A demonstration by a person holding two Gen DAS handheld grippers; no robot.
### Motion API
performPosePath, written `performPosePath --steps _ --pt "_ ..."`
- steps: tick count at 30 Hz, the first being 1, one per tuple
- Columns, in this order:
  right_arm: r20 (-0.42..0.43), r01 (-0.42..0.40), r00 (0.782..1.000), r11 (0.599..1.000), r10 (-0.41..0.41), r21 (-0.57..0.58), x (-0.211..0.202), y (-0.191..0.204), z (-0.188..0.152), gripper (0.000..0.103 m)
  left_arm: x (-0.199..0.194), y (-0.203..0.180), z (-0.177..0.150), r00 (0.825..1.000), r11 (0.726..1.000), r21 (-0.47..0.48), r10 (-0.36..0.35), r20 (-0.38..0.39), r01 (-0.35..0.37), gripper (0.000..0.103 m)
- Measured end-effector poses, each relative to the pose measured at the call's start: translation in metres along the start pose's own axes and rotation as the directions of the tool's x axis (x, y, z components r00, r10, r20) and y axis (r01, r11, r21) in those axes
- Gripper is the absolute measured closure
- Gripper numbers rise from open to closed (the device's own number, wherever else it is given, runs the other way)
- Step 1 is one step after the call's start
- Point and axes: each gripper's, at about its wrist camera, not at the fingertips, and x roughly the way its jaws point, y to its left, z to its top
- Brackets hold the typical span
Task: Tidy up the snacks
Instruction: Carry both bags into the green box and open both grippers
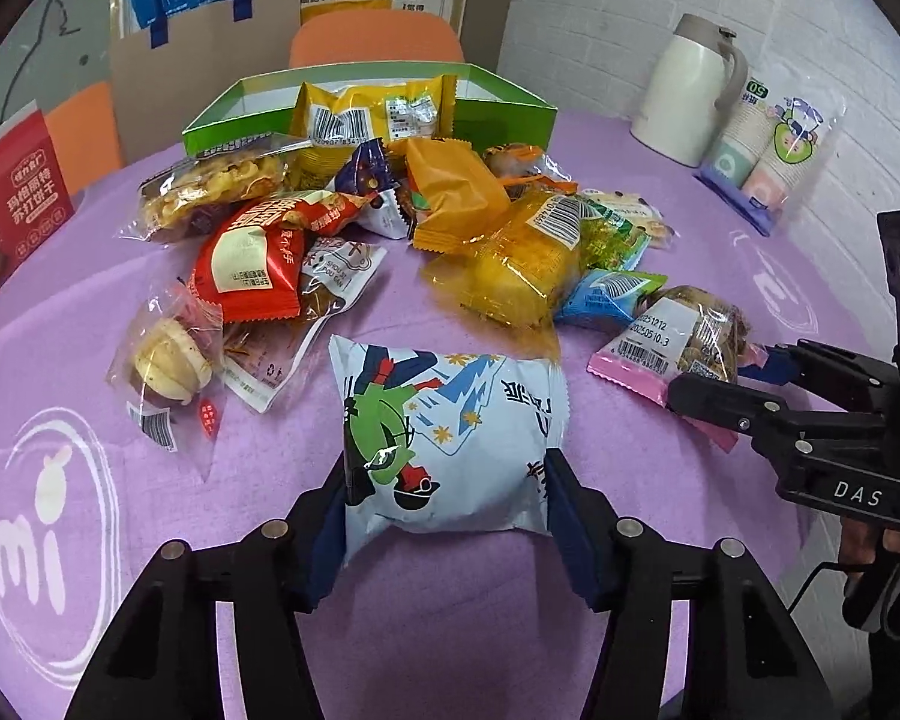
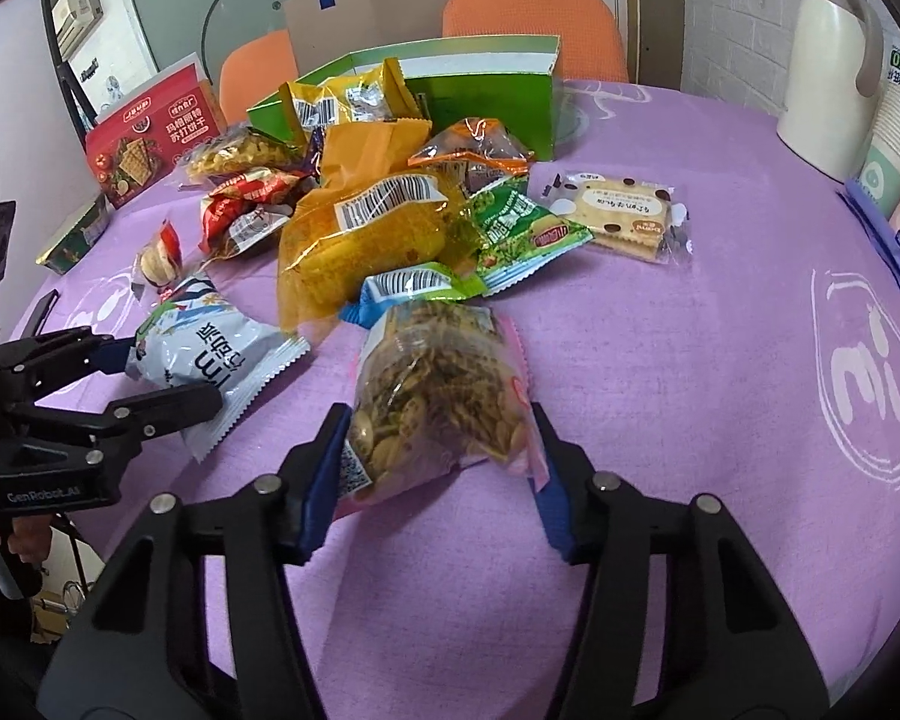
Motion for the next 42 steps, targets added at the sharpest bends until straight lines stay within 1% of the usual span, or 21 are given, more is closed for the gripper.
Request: performPosePath --steps 3,5,7,10,12,16,20,23,26,28,30,35,40,41,42 --pt "0.046 -0.012 0.999 1.0 0.013 -0.027 -0.018 0.009 0.004 0.05 -0.013 0.005 0.002 1.0 0.999 -0.027 -0.022 0.012 0.022 0.046" --pt "0.069 -0.025 0.997 0.999 0.027 -0.04 -0.03 0.013 0.01 0.05 -0.03 0.006 0.006 0.998 0.999 -0.028 -0.043 0.048 0.044 0.046" --pt "0.095 -0.048 0.994 0.998 0.052 -0.047 -0.041 0.016 0.019 0.05 -0.051 0.005 0.015 0.994 0.998 -0.019 -0.05 0.098 0.052 0.046" --pt "0.145 -0.061 0.987 0.996 0.07 -0.067 -0.053 0.021 0.04 0.049 -0.08 0.004 0.035 0.983 0.999 0.002 -0.035 0.183 0.035 0.046" --pt "0.178 -0.049 0.982 0.996 0.062 -0.077 -0.058 0.023 0.056 0.049 -0.093 0.007 0.054 0.973 1.0 0.0 -0.02 0.229 0.02 0.046" --pt "0.222 -0.027 0.974 0.997 0.044 -0.077 -0.053 0.021 0.094 0.049 -0.1 0.015 0.096 0.958 0.999 -0.006 0.038 0.285 -0.038 0.046" --pt "0.227 -0.021 0.974 0.999 0.028 -0.031 -0.029 0.008 0.13 0.049 -0.08 0.035 0.137 0.962 0.998 -0.038 0.054 0.266 -0.045 0.046" --pt "0.212 -0.015 0.977 1.0 0.014 0.003 -0.003 -0.005 0.153 0.049 -0.059 0.051 0.162 0.967 0.996 -0.063 0.071 0.247 -0.057 0.046" --pt "0.185 -0.003 0.983 0.999 -0.005 0.038 0.024 -0.019 0.172 0.049 -0.038 0.068 0.185 0.971 0.994 -0.086 0.081 0.226 -0.063 0.046" --pt "0.159 -0.005 0.987 0.998 -0.006 0.066 0.045 -0.028 0.184 0.049 -0.021 0.076 0.198 0.971 0.991 -0.091 0.116 0.209 -0.099 0.046" --pt "0.133 -0.002 0.991 0.996 -0.009 0.088 0.063 -0.036 0.192 0.049 -0.004 0.086 0.21 0.974 0.989 -0.099 0.127 0.188 -0.109 0.046" --pt "0.088 0.004 0.996 0.996 -0.012 0.094 0.098 -0.042 0.201 0.049 0.039 0.109 0.229 0.981 0.983 -0.134 0.144 0.134 -0.126 0.046" --pt "0.058 0.008 0.998 0.997 -0.013 0.076 0.123 -0.042 0.21 0.048 0.07 0.122 0.233 0.984 0.979 -0.136 0.162 0.074 -0.151 0.045" --pt "0.05 0.004 0.999 0.997 -0.007 0.071 0.127 -0.042 0.211 0.047 0.074 0.123 0.233 0.984 0.978 -0.136 0.168 0.064 -0.158 0.043" --pt "0.042 0.006 0.999 0.998 -0.008 0.066 0.131 -0.041 0.21 0.045 0.079 0.125 0.232 0.984 0.977 -0.137 0.172 0.052 -0.164 0.036"
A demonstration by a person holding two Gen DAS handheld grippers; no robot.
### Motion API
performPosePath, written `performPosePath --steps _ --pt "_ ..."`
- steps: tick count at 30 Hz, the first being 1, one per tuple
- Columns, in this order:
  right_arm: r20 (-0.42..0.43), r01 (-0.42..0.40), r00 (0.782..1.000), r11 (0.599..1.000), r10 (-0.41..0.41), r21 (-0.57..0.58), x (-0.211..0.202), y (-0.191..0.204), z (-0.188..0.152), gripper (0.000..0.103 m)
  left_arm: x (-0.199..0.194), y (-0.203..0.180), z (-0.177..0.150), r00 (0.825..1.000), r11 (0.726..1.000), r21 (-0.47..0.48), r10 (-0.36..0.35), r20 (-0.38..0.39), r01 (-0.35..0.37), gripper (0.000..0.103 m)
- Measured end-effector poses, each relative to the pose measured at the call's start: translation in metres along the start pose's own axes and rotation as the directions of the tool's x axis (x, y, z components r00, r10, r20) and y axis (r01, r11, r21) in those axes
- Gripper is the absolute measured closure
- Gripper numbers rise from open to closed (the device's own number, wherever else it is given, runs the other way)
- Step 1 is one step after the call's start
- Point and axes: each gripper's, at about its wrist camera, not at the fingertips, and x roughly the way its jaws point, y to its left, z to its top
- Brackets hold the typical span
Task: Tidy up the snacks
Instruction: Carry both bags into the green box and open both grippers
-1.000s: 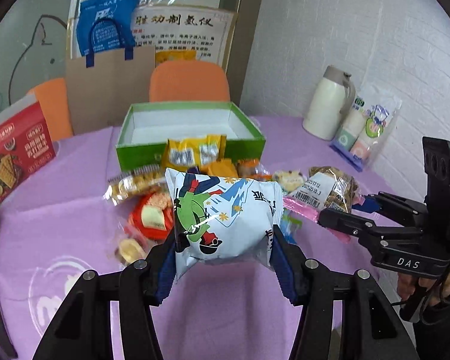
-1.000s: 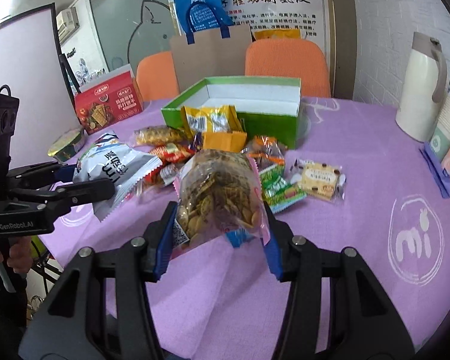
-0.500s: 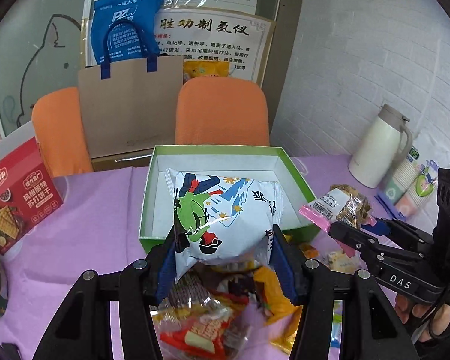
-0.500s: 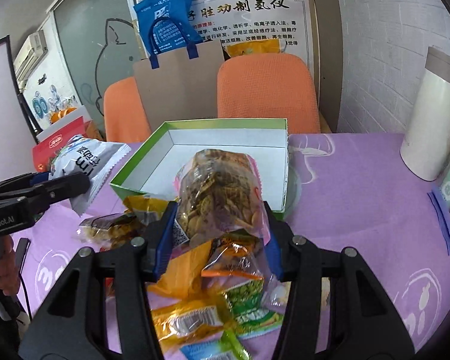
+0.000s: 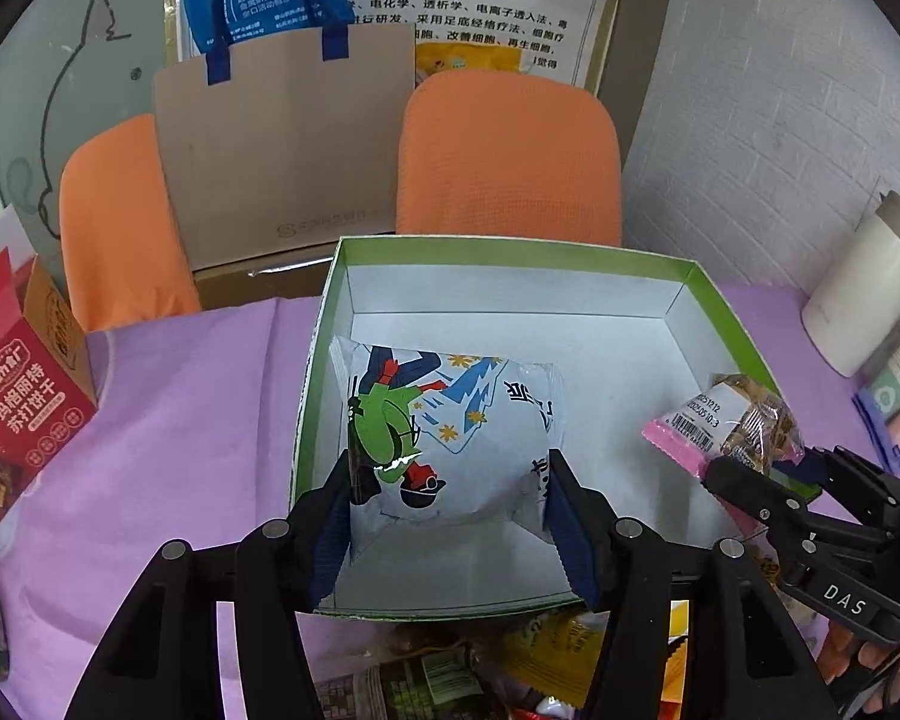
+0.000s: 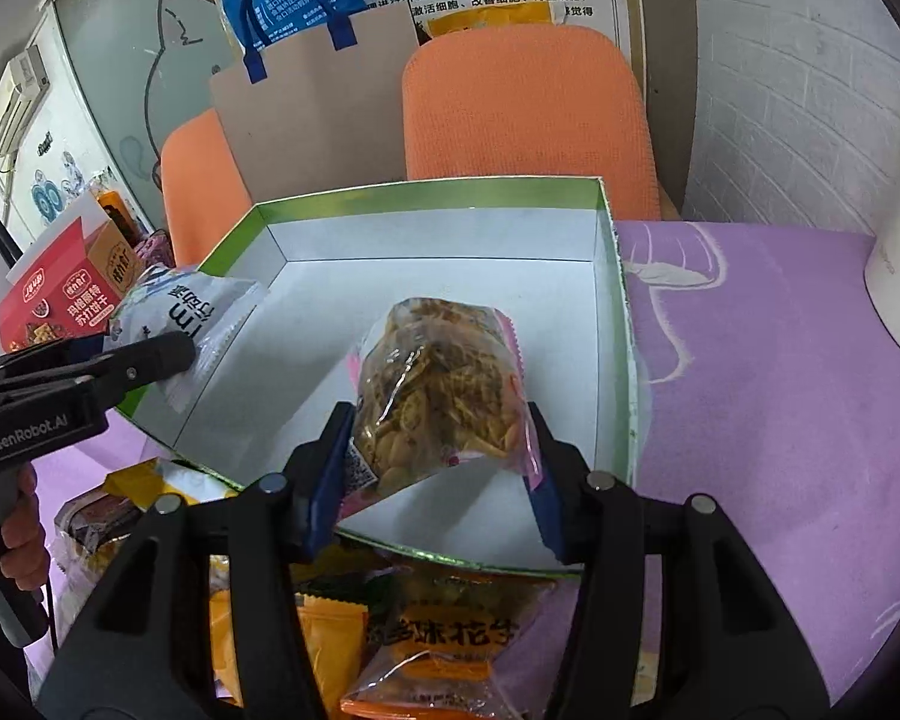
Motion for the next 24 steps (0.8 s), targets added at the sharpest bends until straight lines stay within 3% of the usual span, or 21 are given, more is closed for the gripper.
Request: performPosePath --steps 2,5,18,24 --pt "0.01 0.039 0.999 0.998 -0.039 -0.042 0.003 0.004 -0.002 0.045 0.008 0.001 -0.003 1.0 1.0 -0.01 0.008 -0.028 -0.008 0.022" --pt "0.017 0.062 0.998 0.995 -0.06 -0.079 0.005 0.008 -0.004 0.043 0.009 0.001 -0.008 1.0 1.0 -0.001 0.008 -0.03 -0.008 0.018" --pt "-0.085 0.032 0.995 0.991 -0.043 -0.128 -0.004 0.008 -0.013 0.042 -0.014 -0.01 -0.043 1.0 1.0 0.024 0.013 -0.011 -0.013 0.018" --pt "-0.085 0.023 0.996 0.992 -0.034 -0.124 -0.018 0.007 -0.026 0.042 -0.032 -0.015 -0.056 1.0 1.0 0.008 0.013 -0.011 -0.013 0.018"
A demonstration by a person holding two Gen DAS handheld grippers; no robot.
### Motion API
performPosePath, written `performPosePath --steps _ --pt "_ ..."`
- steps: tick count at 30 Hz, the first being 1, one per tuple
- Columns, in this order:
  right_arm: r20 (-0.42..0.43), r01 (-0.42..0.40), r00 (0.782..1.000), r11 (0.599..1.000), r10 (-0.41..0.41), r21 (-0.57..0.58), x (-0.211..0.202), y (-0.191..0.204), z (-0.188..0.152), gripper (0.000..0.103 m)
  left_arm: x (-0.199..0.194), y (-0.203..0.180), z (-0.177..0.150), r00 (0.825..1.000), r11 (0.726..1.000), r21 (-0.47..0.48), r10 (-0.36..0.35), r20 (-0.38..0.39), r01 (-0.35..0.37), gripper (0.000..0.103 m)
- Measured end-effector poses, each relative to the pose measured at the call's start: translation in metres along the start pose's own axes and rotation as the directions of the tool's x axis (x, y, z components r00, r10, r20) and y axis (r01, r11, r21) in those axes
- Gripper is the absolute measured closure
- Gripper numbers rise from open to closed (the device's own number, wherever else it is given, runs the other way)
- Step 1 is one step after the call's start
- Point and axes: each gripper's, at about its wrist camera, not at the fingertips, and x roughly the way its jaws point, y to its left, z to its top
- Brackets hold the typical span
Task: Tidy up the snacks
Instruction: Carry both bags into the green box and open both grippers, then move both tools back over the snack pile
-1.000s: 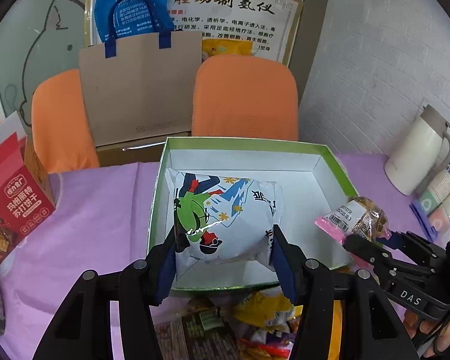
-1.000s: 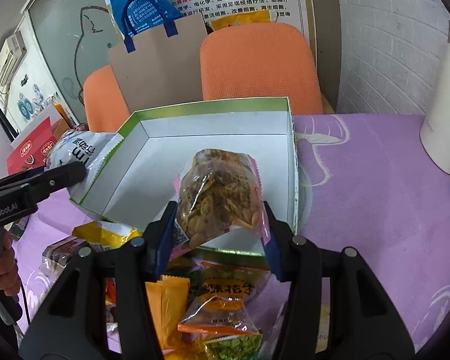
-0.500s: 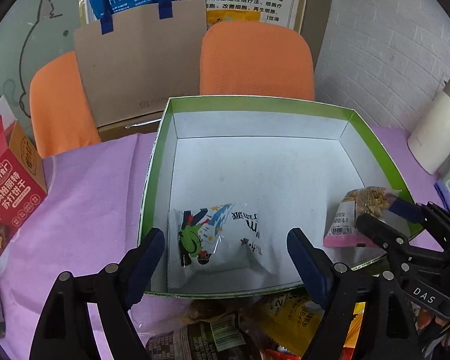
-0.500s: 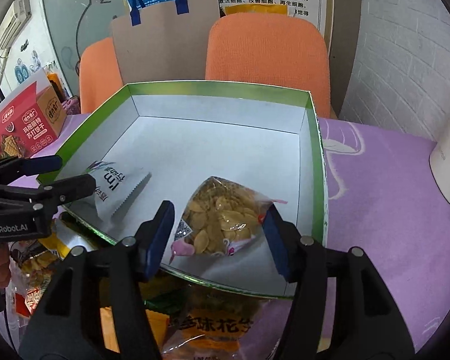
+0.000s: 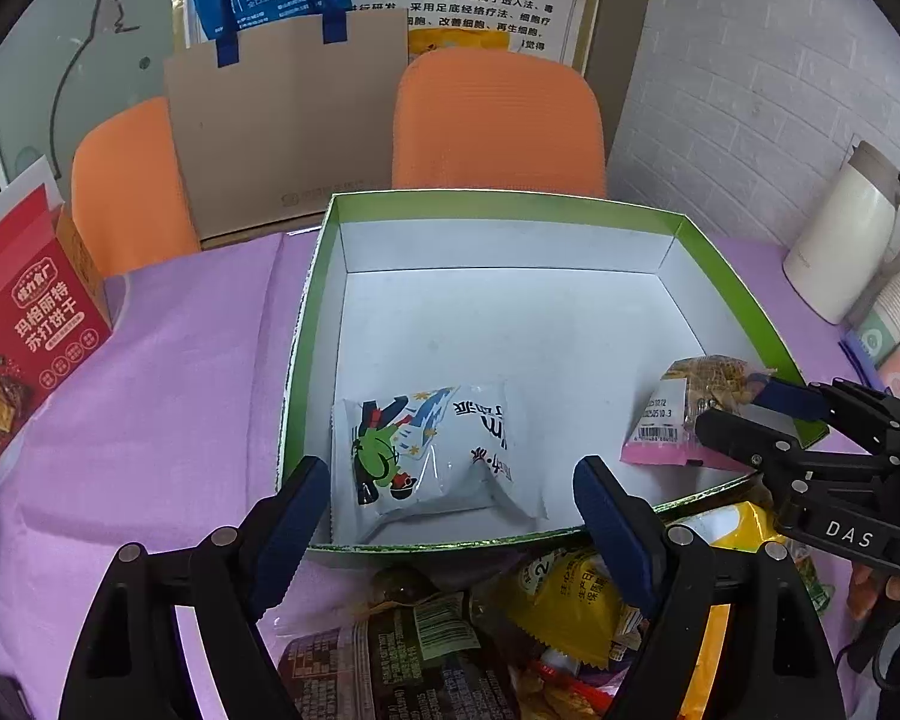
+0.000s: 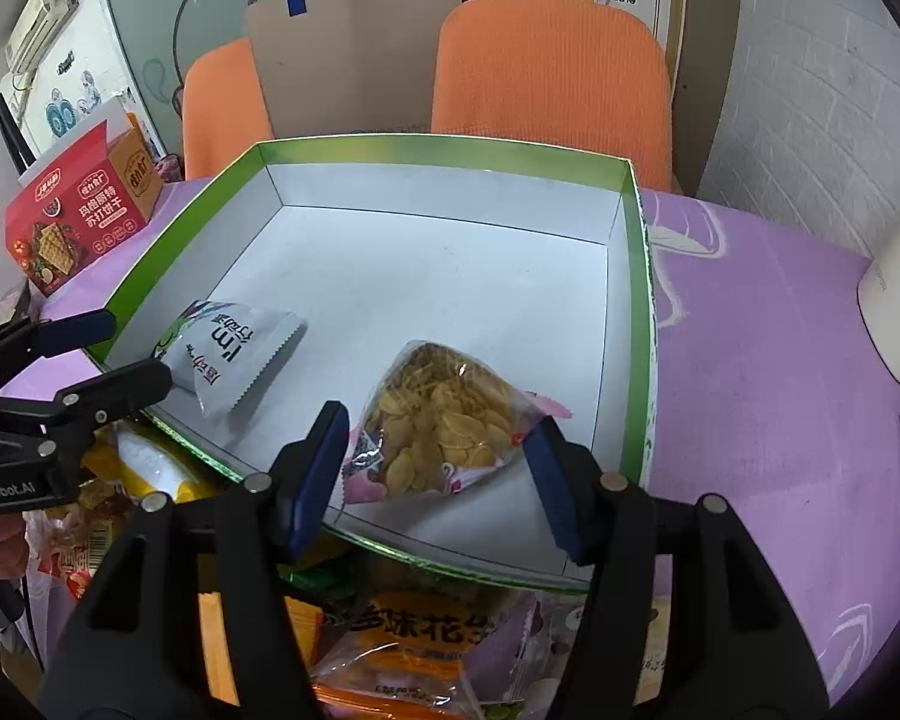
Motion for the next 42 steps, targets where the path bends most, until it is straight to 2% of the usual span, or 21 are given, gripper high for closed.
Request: performPosePath --steps 2,4,7,9,12,17,20,24,29,33,37,42 --pt "0.026 0.014 1.0 1.0 -0.014 0.025 -0.012 0.0 -0.003 0.033 -0.013 -0.001 -0.001 0.999 0.999 -0.003 0.04 0.02 -0.04 0.017" --pt "0.097 0.012 0.995 0.999 -0.016 0.041 -0.036 0.002 -0.007 0.019 -0.032 -0.001 -0.001 0.996 0.998 -0.002 0.065 0.056 -0.065 0.017" --pt "0.185 0.04 0.982 0.999 -0.043 0.023 -0.077 0.013 -0.013 0.015 -0.067 -0.005 -0.009 0.989 0.997 0.003 0.081 0.127 -0.082 0.012" --pt "0.238 0.042 0.97 0.999 -0.041 -0.001 -0.103 0.024 -0.022 0.011 -0.092 -0.009 -0.018 0.978 0.994 0.004 0.102 0.179 -0.105 0.004" --pt "0.295 0.05 0.955 0.998 -0.038 -0.033 -0.133 0.042 -0.037 0.006 -0.126 -0.015 -0.035 0.961 0.992 0.003 0.118 0.252 -0.122 0.0" --pt "0.364 0.084 0.931 0.989 -0.036 -0.118 -0.167 0.071 -0.082 0.004 -0.168 -0.015 -0.08 0.932 0.994 -0.053 0.112 0.345 -0.1 0.0" --pt "0.402 0.127 0.914 0.981 -0.059 -0.144 -0.176 0.083 -0.11 0.003 -0.175 -0.012 -0.106 0.939 0.992 -0.093 0.11 0.327 -0.084 0.0" --pt "0.395 0.131 0.915 0.985 -0.077 -0.111 -0.175 0.085 -0.143 0.003 -0.165 -0.017 -0.136 0.956 0.989 -0.1 0.131 0.261 -0.109 0.0" --pt "0.37 0.145 0.922 0.987 -0.11 -0.068 -0.165 0.079 -0.174 0.003 -0.155 -0.02 -0.165 0.97 0.988 -0.117 0.124 0.209 -0.101 0.0" --pt "0.313 0.165 0.939 0.986 -0.145 -0.037 -0.15 0.069 -0.188 0.003 -0.151 -0.025 -0.171 0.969 0.987 -0.096 0.149 0.196 -0.132 0.0" --pt "0.244 0.156 0.958 0.988 -0.151 -0.003 -0.134 0.058 -0.199 0.003 -0.145 -0.026 -0.171 0.972 0.986 -0.095 0.15 0.18 -0.134 0.0" --pt "0.191 0.111 0.974 0.992 -0.12 0.057 -0.123 0.046 -0.203 0.003 -0.137 -0.028 -0.172 0.977 0.988 -0.076 0.143 0.157 -0.133 0.0"
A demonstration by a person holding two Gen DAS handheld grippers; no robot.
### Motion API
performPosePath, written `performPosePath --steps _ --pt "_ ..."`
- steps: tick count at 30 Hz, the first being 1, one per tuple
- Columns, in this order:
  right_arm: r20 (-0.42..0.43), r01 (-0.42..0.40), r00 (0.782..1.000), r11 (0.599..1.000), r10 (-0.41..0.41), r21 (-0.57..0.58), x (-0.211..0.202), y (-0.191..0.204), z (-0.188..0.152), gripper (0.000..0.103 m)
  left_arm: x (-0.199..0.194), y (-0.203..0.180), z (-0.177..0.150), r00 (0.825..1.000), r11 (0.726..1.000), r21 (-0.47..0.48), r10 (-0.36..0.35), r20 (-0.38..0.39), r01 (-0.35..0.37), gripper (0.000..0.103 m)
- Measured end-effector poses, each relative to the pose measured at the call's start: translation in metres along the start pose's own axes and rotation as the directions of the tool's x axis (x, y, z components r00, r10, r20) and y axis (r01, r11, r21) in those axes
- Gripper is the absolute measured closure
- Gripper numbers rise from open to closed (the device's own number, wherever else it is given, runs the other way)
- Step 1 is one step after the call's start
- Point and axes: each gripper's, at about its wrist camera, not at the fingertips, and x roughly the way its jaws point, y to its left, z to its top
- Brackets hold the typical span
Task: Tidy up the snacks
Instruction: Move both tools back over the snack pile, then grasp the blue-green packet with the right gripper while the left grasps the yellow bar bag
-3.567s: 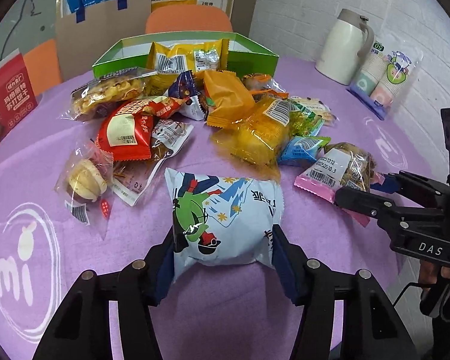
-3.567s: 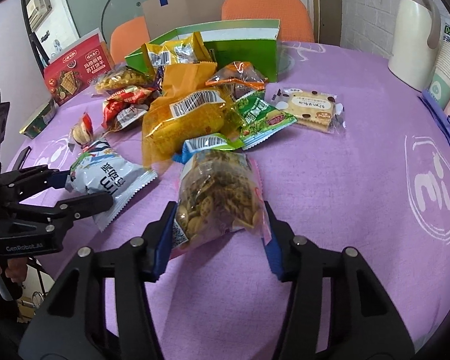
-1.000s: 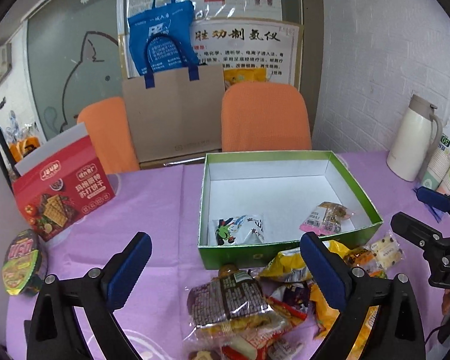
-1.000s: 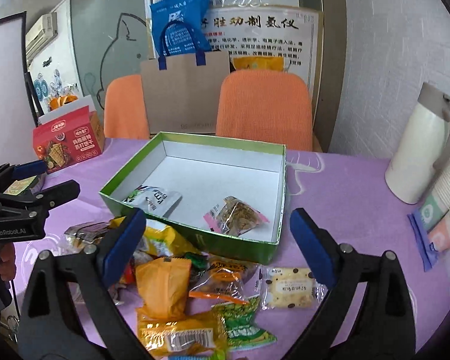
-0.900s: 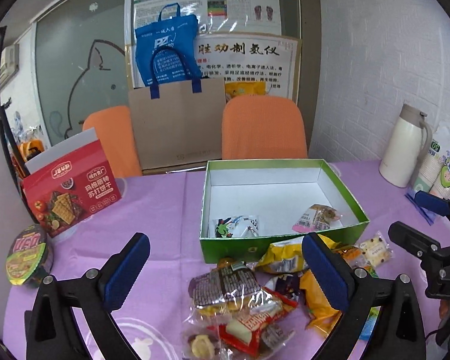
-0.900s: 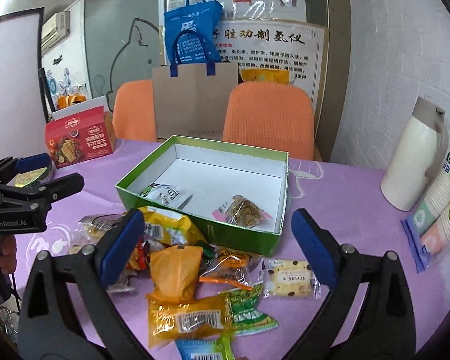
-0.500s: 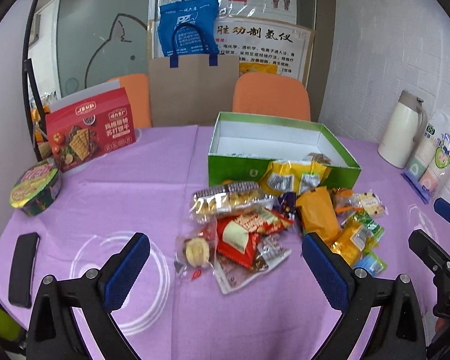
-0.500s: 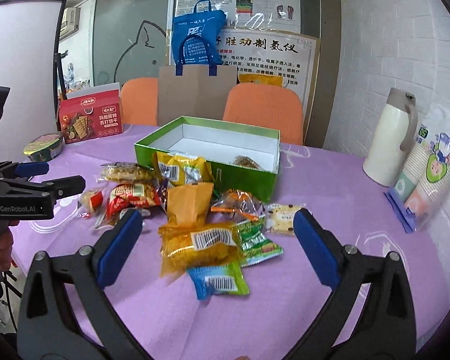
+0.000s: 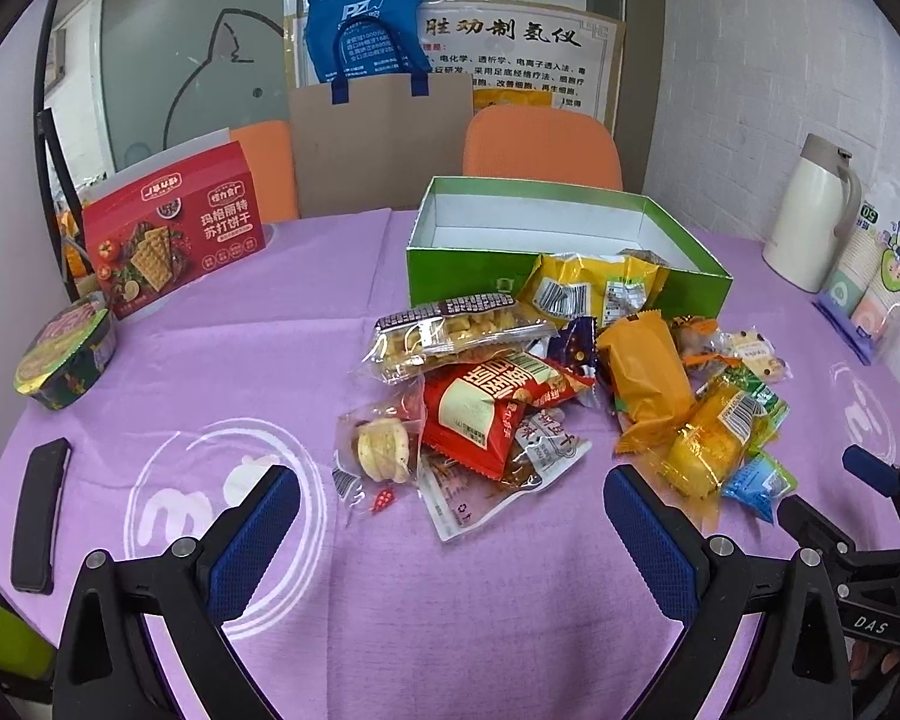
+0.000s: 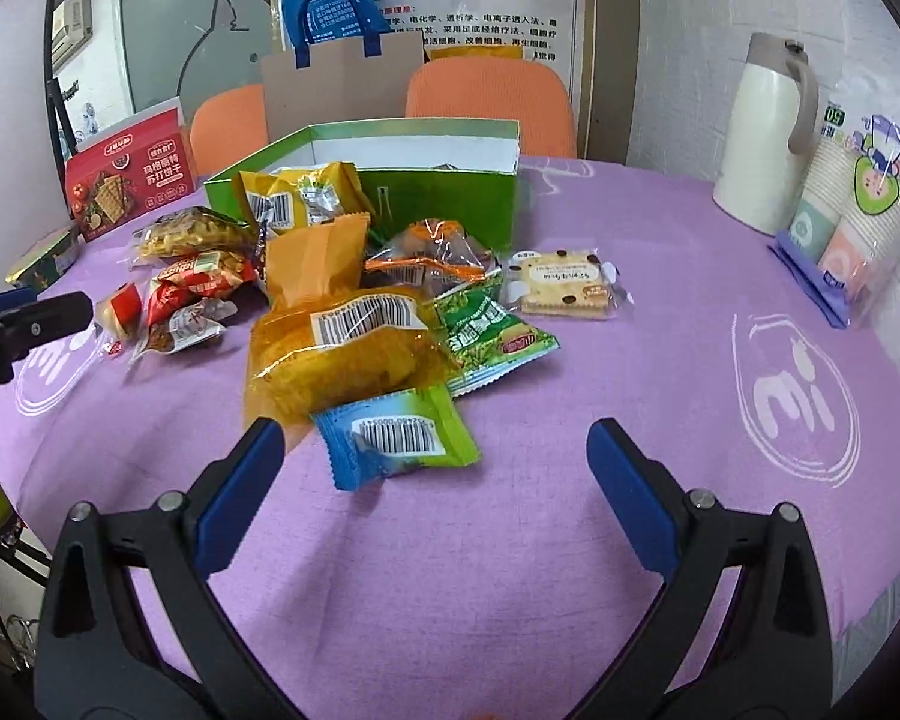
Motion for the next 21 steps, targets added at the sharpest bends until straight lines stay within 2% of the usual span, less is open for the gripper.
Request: performPosePath --steps 8,12,14,16,19,21 --pt "-0.035 -0.027 0.999 0.999 0.027 0.019 0.013 -0.005 0.0 0.003 0.012 -0.016 0.0 0.999 0.999 0.046 -0.021 -0.033 0.023 0.0" --pt "-0.054 -0.035 0.998 0.999 0.036 0.011 0.022 -0.004 0.002 0.011 0.018 -0.027 -0.001 0.998 0.996 0.07 -0.047 -0.049 0.051 0.0" --pt "-0.065 -0.044 0.997 0.999 0.045 0.005 0.027 -0.003 0.003 0.019 0.02 -0.03 0.0 0.995 0.994 0.075 -0.076 -0.057 0.08 0.0" --pt "-0.083 -0.066 0.994 0.998 0.066 -0.001 0.03 -0.002 0.003 0.061 0.02 -0.034 0.003 0.99 0.989 0.079 -0.124 -0.062 0.128 0.0" --pt "-0.09 -0.07 0.993 0.998 0.07 -0.005 0.026 -0.004 0.002 0.064 0.019 -0.047 0.01 0.98 0.976 0.097 -0.191 -0.055 0.195 0.001" --pt "-0.094 -0.065 0.993 0.998 0.065 0.0 0.021 -0.011 0.0 0.064 0.021 -0.06 0.015 0.969 0.961 0.128 -0.241 -0.058 0.247 0.005"
